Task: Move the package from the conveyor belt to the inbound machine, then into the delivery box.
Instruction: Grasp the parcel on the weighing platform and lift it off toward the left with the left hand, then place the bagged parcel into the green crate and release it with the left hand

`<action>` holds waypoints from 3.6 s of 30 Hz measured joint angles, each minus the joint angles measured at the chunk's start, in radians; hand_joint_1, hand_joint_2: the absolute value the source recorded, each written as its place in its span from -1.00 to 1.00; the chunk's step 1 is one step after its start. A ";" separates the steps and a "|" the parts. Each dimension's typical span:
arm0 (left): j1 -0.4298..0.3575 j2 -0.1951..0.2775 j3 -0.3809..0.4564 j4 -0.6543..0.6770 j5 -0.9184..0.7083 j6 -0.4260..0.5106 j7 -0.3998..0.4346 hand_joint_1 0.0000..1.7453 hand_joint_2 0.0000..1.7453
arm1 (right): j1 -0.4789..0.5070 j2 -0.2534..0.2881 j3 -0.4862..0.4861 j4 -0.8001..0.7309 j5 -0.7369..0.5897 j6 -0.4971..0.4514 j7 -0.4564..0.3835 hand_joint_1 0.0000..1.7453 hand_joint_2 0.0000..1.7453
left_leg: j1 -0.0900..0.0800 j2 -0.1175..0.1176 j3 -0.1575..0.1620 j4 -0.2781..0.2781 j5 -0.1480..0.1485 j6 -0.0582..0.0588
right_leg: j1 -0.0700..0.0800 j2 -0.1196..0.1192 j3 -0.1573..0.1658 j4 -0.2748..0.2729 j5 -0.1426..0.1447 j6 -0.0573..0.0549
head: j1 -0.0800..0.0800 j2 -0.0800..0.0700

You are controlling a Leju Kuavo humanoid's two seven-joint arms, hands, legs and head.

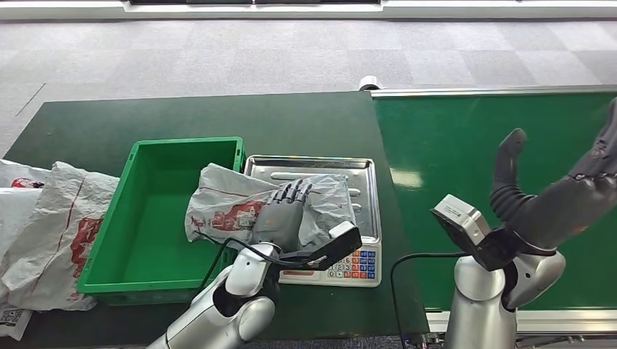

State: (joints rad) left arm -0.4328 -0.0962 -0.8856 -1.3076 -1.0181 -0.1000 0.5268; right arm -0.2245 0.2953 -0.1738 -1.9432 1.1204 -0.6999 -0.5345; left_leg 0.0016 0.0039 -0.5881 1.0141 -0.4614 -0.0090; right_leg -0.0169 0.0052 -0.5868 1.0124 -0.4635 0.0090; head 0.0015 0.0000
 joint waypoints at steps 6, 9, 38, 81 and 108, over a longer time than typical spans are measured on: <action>-0.046 -0.034 -0.121 0.203 -0.395 0.218 0.000 0.01 1.00 | 0.006 0.000 -0.014 -0.019 -0.010 0.000 0.002 -1.00 1.00 | 0.000 0.001 0.000 0.000 -0.001 0.001 | 0.000 0.001 0.000 0.000 0.000 0.000 | 0.000 0.000; -0.042 -0.046 -0.156 0.306 -0.436 0.264 -0.005 1.00 1.00 | 0.007 0.000 -0.017 -0.020 -0.010 0.000 0.008 -1.00 1.00 | 0.000 0.003 0.000 0.000 -0.001 0.001 | 0.000 0.003 -0.001 0.000 0.000 0.000 | 0.000 0.000; -0.109 -0.027 -0.147 0.379 -0.532 0.639 -0.018 1.00 1.00 | 0.020 0.000 -0.030 -0.047 -0.058 0.000 0.028 -1.00 1.00 | 0.000 0.002 -0.002 0.000 0.000 0.000 | 0.000 0.002 -0.002 0.000 0.001 0.000 | 0.000 0.000; -0.283 0.197 0.209 0.552 -0.530 0.742 -1.411 -1.00 -1.00 | 0.047 0.000 -0.046 -0.036 -0.047 0.000 0.038 -1.00 1.00 | 0.001 0.002 0.000 -0.001 0.003 -0.003 | 0.003 0.002 -0.001 0.001 0.002 -0.003 | 0.000 0.000; 0.295 -0.025 0.635 -0.779 1.159 0.163 -1.039 -1.00 1.00 | 0.122 -0.024 0.145 0.040 -0.529 0.001 -0.166 -1.00 1.00 | 0.002 -0.001 -0.004 -0.001 -0.001 -0.001 | 0.002 -0.001 -0.001 0.000 -0.001 -0.001 | 0.000 0.000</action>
State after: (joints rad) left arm -0.1380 -0.1212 -0.2511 -2.0868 0.1408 0.0631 -0.5121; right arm -0.1026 0.2709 -0.0288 -1.9032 0.5919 -0.6993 -0.7003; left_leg 0.0032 0.0029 -0.5918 1.0128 -0.4626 -0.0097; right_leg -0.0151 0.0040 -0.5881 1.0125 -0.4646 0.0076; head 0.0014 0.0000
